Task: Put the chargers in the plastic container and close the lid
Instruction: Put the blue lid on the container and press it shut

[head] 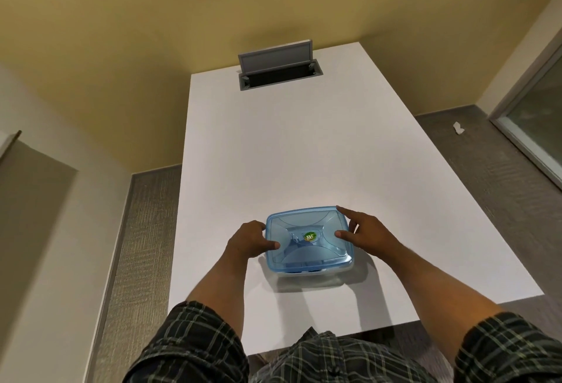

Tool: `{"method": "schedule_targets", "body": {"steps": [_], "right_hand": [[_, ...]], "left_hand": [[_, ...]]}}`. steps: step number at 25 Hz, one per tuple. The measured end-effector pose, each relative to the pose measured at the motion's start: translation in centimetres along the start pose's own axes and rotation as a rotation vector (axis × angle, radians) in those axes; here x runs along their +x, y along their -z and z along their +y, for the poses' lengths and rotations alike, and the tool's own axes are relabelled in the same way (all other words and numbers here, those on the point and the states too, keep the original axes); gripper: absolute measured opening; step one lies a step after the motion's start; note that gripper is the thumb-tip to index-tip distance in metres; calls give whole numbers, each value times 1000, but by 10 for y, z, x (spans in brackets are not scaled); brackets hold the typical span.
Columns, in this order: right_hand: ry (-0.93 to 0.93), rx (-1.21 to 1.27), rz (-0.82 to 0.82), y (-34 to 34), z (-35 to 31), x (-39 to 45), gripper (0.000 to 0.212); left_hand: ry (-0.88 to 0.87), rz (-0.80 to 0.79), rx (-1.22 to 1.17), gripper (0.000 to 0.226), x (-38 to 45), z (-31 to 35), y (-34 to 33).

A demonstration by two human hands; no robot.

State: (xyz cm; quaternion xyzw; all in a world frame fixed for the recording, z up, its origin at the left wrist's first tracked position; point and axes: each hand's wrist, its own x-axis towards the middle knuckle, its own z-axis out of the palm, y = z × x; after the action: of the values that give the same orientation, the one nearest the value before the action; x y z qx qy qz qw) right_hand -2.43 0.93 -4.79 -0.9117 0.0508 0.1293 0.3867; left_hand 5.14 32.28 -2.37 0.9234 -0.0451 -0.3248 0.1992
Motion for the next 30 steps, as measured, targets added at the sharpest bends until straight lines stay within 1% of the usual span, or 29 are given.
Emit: {"method": "schedule_targets", "body": {"steps": [2,3,6,9,11,13,16,19,21,26,30], "right_hand": [[-8,-51,-73,6,-2,3,77],[-10,-72,-121,9,-4,4,83],[-12,-164,-280,21,-12,7,112],[-21,-194,-401,28,-18,8,135],[-41,-176,-451,30,-20,8,144],[-49,-177,-484,30,-21,8,149],[-46,-203,-545,31,-25,12,152],[-75,-225,-607,31,-28,18,167],[-96,-248,-628,32,-31,22,173],[-143,-443,-653,34,-42,28,175],[-136,-626,-630,32,-49,29,172]], "left_hand": [[-53,-2,58,94,-2,5,0],[-68,-13,95,101,-1,7,1],[-101,-64,227,109,0,13,8],[-100,-141,333,133,-7,21,16],[-104,-185,407,147,-11,24,16],[-121,-203,461,156,-11,24,11],[-136,-158,490,162,-10,20,2],[-140,-120,494,163,-11,17,-7],[-143,-111,470,162,-13,14,-9],[-189,-56,556,161,-12,14,-5],[-202,-24,600,163,-11,16,-4]]}}
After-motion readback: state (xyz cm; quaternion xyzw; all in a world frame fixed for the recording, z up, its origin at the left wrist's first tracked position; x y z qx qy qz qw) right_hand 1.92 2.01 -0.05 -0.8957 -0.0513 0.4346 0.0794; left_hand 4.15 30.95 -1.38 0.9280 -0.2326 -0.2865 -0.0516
